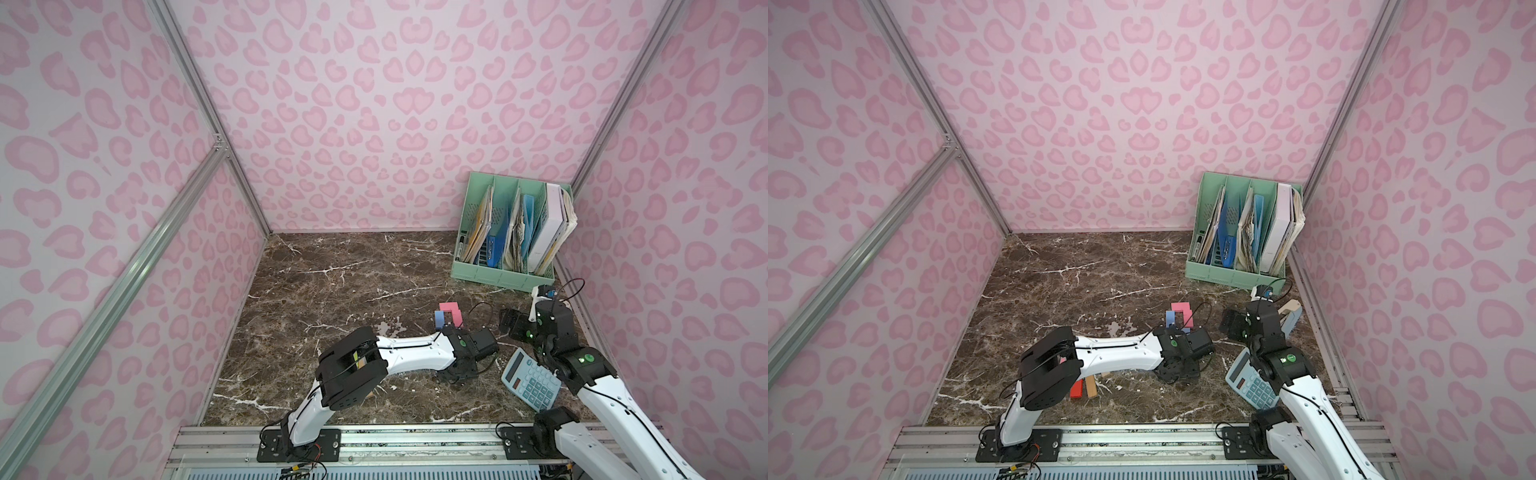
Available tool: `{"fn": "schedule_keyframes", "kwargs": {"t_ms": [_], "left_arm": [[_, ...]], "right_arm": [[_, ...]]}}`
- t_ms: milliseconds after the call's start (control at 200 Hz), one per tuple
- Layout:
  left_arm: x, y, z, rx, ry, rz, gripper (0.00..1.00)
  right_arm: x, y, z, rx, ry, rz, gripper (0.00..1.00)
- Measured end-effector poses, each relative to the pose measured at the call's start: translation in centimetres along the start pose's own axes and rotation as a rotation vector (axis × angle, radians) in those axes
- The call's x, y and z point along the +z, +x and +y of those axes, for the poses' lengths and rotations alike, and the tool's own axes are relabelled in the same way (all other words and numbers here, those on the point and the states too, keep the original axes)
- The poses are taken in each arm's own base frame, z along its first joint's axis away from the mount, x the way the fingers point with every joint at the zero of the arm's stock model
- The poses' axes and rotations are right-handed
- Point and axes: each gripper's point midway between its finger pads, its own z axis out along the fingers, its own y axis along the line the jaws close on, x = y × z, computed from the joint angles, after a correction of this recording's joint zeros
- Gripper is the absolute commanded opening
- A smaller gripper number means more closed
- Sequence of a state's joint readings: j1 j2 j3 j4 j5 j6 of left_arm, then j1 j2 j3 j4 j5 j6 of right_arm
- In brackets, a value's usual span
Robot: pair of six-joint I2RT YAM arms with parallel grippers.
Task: Assemble the number 8 with building blocks
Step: Place the building block at the center of the board.
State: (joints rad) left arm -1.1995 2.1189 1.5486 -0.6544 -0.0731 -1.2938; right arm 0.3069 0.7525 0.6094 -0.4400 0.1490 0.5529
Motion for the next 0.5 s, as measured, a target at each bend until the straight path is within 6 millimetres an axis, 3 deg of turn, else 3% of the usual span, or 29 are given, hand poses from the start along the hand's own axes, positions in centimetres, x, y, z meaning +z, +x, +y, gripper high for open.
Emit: {"fn": "schedule_keyframes", "kwargs": {"t_ms": [230, 410, 500], "left_arm": [[-0.4, -0.1, -0.8, -0.016, 0.047, -0.006, 0.94], [-1.4, 0.0, -0.6, -0.005, 0.049, -0.017, 0.98], [-4.3, -1.0, -0.3, 0.019, 0.057, -0.08, 0.98]], "right_arm": [[0.1, 0.2, 0.0, 0.0, -0.006, 0.007, 0.94], [0.0, 0.4, 0.3, 0.0, -0.023, 0.016, 0.94], [-0.1, 0.3, 0.6, 0.001, -0.039, 0.018, 0.94]]}}
